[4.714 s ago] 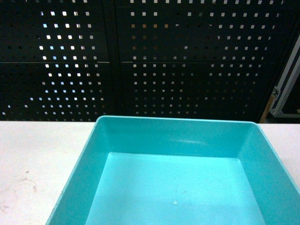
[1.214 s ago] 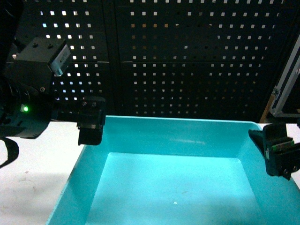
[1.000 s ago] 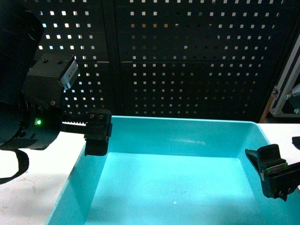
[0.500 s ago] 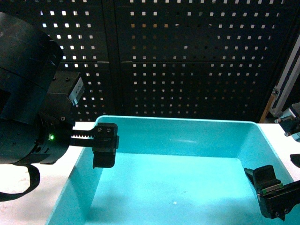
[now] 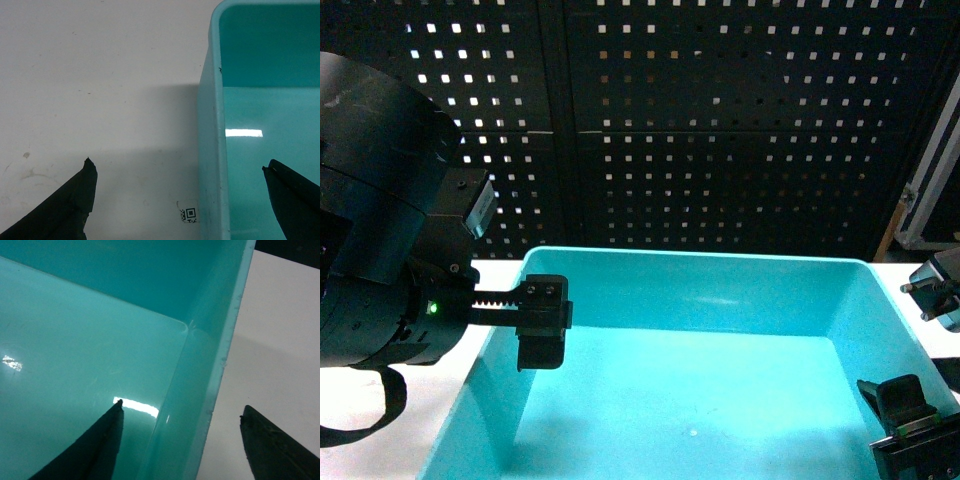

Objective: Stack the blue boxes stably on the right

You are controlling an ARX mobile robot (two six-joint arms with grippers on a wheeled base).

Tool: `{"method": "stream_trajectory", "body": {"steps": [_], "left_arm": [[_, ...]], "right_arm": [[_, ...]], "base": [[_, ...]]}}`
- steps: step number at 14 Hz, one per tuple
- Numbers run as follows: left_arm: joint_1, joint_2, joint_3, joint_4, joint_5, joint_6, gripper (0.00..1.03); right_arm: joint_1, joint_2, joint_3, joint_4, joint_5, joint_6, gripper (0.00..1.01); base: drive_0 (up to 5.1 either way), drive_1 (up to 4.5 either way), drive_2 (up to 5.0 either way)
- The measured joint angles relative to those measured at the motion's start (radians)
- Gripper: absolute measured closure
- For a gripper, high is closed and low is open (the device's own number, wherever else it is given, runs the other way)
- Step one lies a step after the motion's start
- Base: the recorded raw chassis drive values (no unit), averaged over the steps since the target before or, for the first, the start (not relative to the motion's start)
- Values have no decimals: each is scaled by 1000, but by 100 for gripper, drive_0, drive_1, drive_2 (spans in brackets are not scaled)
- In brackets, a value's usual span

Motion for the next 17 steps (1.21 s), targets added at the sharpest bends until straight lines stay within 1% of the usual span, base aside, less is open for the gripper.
{"method": "stream_trajectory", "body": {"steps": [1, 2, 3, 4, 5, 6, 8, 9, 11, 12, 13, 14, 15, 17], "left_arm": [[-8, 0, 0, -4, -3, -12, 5], [-39, -1, -1, -77, -13, -117, 5], [-80, 0, 1, -146, -45, -273, 5], [-110, 0, 1, -196, -81, -354, 5], [-133, 0, -4, -219, -94, -374, 18], [-146, 0, -6, -233, -109, -381, 27], [-169, 0, -13, -247, -121, -404, 46], [-180, 0, -13, -250, -126, -412, 57], [-192, 0, -13, -265, -146, -417, 76], [-192, 0, -13, -269, -158, -417, 84], [-190, 0, -13, -269, -159, -409, 94], [-189, -6, -16, -268, -152, -384, 101], [-188, -11, -18, -264, -148, -374, 101], [-187, -11, -22, -261, -149, -373, 101]], "right_arm": [[0, 6, -3, 11, 6, 1, 52], [14, 13, -16, 50, 7, 98, 91], [45, 13, -31, 79, 24, 142, 94], [37, 20, -56, 126, 24, 145, 94], [36, 21, -63, 137, 24, 149, 94], [36, 26, -66, 148, 24, 150, 94], [36, 41, -61, 161, 24, 153, 94], [36, 47, -60, 164, 24, 153, 94], [37, 51, -59, 167, 26, 153, 94], [38, 51, -55, 157, 26, 153, 94], [37, 51, -48, 146, 25, 158, 94], [37, 51, -48, 146, 26, 158, 94], [37, 51, -48, 149, 25, 157, 94], [36, 51, -48, 151, 21, 157, 94]], "base": [[0, 0, 0], [0, 0, 0], [0, 0, 0], [0, 0, 0], [0, 0, 0], [0, 0, 0], [0, 0, 0], [0, 0, 0], [0, 0, 0], [0, 0, 0], [0, 0, 0], [0, 0, 0], [0, 0, 0], [0, 0, 0]]}}
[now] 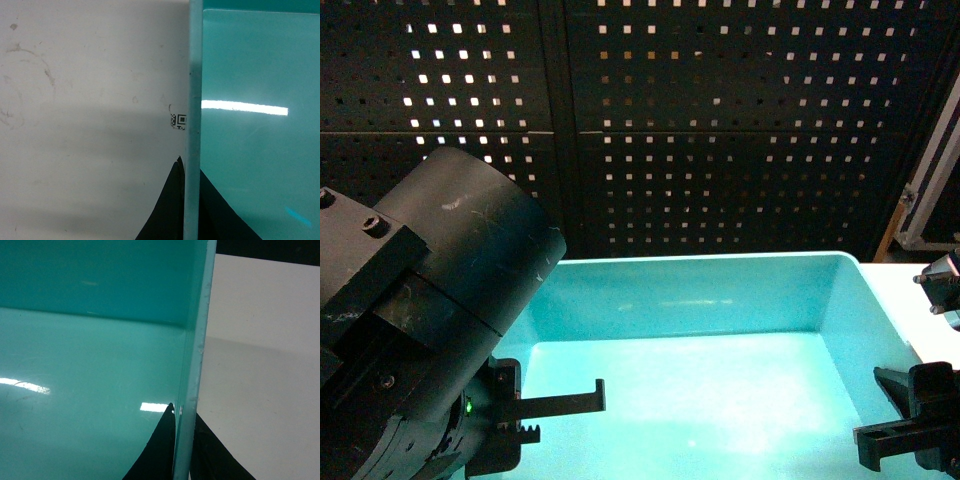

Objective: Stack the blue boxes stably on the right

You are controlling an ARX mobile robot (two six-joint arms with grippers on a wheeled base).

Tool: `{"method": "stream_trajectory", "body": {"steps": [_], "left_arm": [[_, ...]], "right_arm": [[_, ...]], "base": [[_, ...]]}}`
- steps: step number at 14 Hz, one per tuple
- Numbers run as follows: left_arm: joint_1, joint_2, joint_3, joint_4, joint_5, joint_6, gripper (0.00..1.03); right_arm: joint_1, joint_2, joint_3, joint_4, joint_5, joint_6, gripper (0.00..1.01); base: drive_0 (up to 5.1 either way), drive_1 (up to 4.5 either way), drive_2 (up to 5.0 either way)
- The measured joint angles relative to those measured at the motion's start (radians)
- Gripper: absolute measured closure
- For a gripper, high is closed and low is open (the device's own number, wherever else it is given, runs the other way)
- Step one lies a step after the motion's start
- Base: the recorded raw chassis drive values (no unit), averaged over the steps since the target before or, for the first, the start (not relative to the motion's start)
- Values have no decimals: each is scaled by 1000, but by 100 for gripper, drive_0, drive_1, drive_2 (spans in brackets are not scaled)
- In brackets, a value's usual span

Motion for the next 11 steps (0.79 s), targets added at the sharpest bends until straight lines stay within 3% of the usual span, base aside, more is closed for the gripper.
{"method": "stream_trajectory", "body": {"steps": [3, 7, 11], "left_arm": [[0, -17, -15, 15, -5, 3, 101], [-1, -67, -21, 51, -18, 64, 101], [17, -146, 12, 102, -22, 170, 101]], "right_arm": [[-13, -2, 1, 4, -14, 4, 94], [-40, -43, 2, -52, -26, 29, 94], [-98, -194, 56, -158, -63, 47, 94]], "base": [[0, 0, 0], [0, 0, 0], [0, 0, 0]]}}
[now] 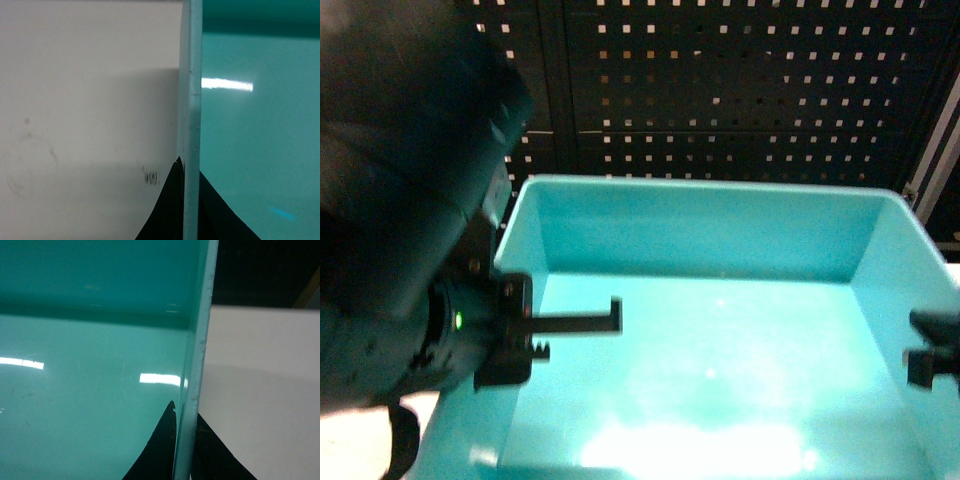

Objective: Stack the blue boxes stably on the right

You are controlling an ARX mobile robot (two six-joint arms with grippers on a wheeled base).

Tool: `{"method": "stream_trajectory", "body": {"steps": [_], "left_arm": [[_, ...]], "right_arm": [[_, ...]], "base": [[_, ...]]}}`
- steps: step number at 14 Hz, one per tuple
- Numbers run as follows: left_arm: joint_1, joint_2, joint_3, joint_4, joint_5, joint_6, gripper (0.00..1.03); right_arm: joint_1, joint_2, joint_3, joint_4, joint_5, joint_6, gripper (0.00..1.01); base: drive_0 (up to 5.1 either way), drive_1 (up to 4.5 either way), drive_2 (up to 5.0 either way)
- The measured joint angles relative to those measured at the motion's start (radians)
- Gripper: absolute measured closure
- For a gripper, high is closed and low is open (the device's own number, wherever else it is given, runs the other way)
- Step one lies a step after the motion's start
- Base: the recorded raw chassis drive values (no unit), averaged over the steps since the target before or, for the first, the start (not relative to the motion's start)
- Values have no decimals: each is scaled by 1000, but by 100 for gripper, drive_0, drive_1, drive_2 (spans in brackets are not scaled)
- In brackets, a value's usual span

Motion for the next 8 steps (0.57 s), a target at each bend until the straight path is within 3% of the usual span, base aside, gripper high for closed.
{"method": "stream_trajectory", "body": {"steps": [1, 2, 3, 4, 8], "left_arm": [[9, -29, 14, 35, -10, 40, 101], [40, -109, 51, 104, -19, 145, 101], [57, -217, 134, 129, 27, 247, 101], [64, -263, 146, 234, 31, 338, 101], [64, -262, 138, 234, 32, 367, 101]], "right_arm": [[-6, -39, 32, -6, 0, 0, 94], [-5, -140, 144, -82, 1, -3, 94], [-16, -285, 271, -188, 0, -7, 94], [-17, -343, 334, -187, -2, -6, 94], [-17, -340, 334, -190, -3, -6, 94]], "base": [[0, 0, 0], [0, 0, 0], [0, 0, 0], [0, 0, 0], [0, 0, 0]]}}
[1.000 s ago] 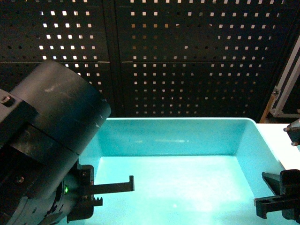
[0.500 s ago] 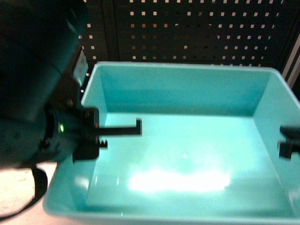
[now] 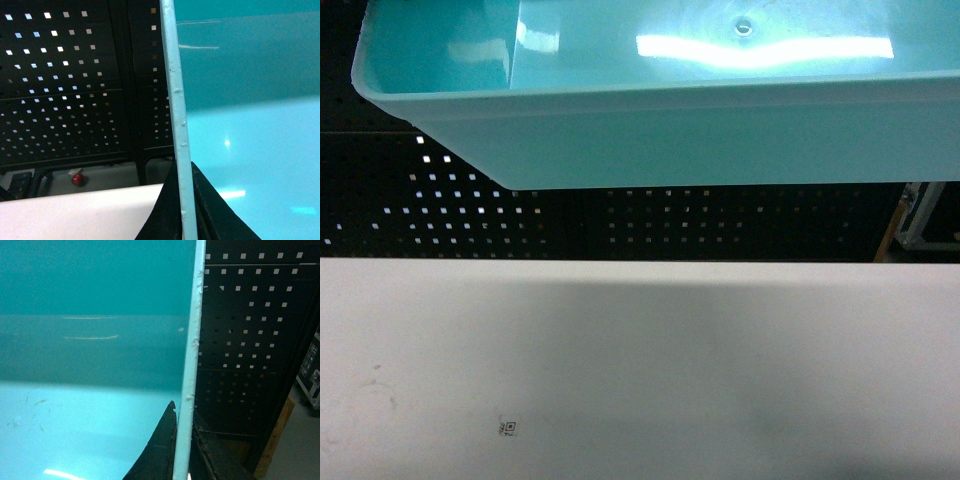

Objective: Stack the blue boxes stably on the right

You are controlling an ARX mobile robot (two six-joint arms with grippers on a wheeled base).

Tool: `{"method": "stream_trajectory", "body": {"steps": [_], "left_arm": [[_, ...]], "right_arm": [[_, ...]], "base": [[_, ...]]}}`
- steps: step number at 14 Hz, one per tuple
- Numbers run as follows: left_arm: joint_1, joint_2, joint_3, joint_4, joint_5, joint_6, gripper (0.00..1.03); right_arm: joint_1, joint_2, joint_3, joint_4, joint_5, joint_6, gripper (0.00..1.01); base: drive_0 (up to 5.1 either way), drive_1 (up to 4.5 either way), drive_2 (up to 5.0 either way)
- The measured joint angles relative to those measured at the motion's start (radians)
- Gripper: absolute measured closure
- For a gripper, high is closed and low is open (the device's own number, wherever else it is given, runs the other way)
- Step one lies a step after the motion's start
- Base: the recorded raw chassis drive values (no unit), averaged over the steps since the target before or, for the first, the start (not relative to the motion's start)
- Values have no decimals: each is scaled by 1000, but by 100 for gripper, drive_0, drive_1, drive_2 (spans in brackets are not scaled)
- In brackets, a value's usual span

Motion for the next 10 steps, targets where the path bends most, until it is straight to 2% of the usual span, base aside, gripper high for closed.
{"method": "stream_trajectory", "body": {"steps": [10], "left_arm": [[2, 0, 0, 0, 2, 3, 101]], "right_arm": [[0, 0, 0, -1, -1, 0, 94]], "base": [[-174, -174, -174]]}}
